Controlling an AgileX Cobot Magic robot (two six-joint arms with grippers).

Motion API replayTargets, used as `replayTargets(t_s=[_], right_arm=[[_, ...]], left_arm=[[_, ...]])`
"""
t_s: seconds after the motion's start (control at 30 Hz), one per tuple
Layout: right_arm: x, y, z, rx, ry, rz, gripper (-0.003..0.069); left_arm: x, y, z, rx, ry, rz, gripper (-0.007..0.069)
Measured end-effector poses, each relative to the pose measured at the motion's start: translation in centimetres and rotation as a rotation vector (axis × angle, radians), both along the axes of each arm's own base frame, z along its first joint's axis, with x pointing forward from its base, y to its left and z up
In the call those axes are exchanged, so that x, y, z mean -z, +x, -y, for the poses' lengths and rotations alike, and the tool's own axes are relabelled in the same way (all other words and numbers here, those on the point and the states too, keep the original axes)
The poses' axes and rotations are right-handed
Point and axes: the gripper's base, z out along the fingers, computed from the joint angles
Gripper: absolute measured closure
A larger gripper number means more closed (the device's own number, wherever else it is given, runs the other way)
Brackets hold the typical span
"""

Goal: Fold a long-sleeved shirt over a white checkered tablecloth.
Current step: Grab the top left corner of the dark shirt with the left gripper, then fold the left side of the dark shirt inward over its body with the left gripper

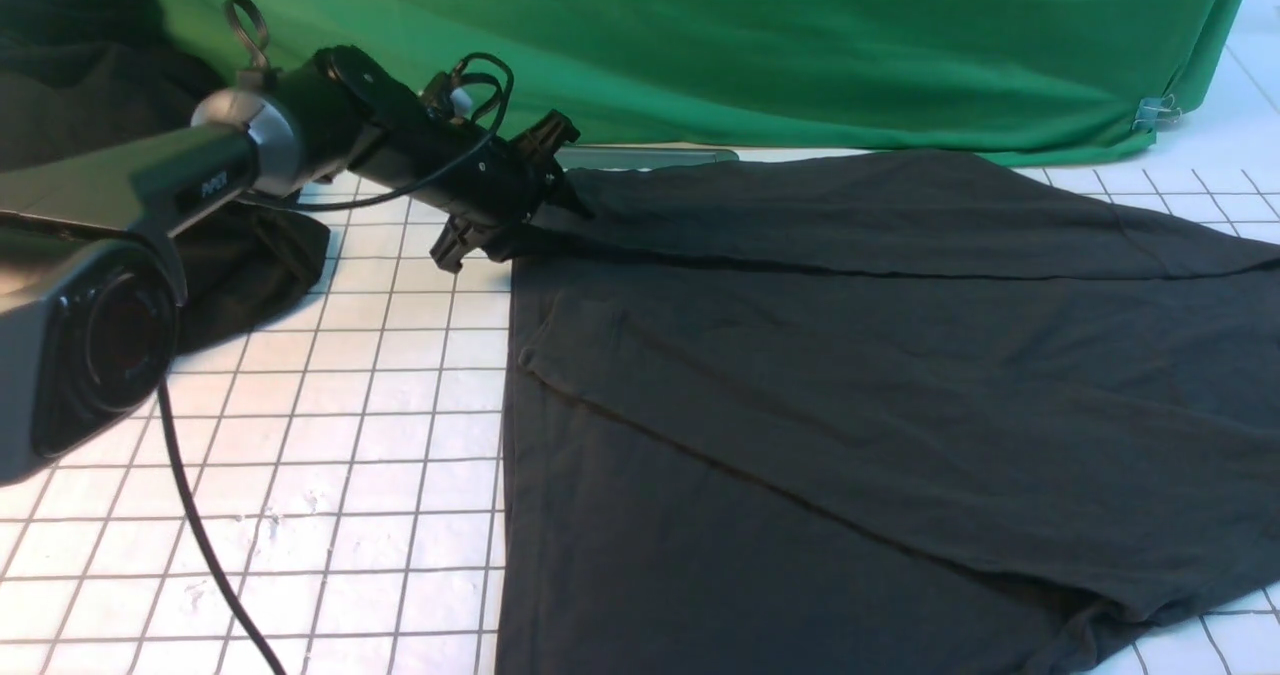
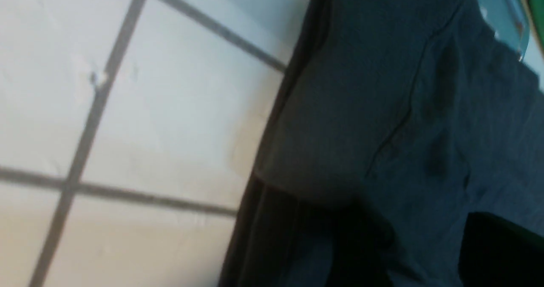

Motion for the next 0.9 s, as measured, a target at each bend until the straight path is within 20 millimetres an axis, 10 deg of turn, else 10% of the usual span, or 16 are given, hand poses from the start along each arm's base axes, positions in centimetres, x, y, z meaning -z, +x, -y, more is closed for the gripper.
replayTargets(t_s=[0.3, 0.53, 0.9], right_arm=[[0.0, 0.1, 0.0, 0.008, 0.005, 0.007, 0.0461], [-0.1, 0.1, 0.0, 0.018, 0.013, 0.007, 0.0459], [-0.1, 0.1, 0.0, 0.021, 0.013, 0.007, 0.0449]], left_arm=[[1.2, 0.5, -0.1, -0.052, -0.032, 0.001, 0.0354], [1.3, 0.4, 0.1, -0.023, -0.036, -0.006, 0.0585], [-10.9, -3.3, 1.0, 0.168, -0.046, 0.131, 0.0613]])
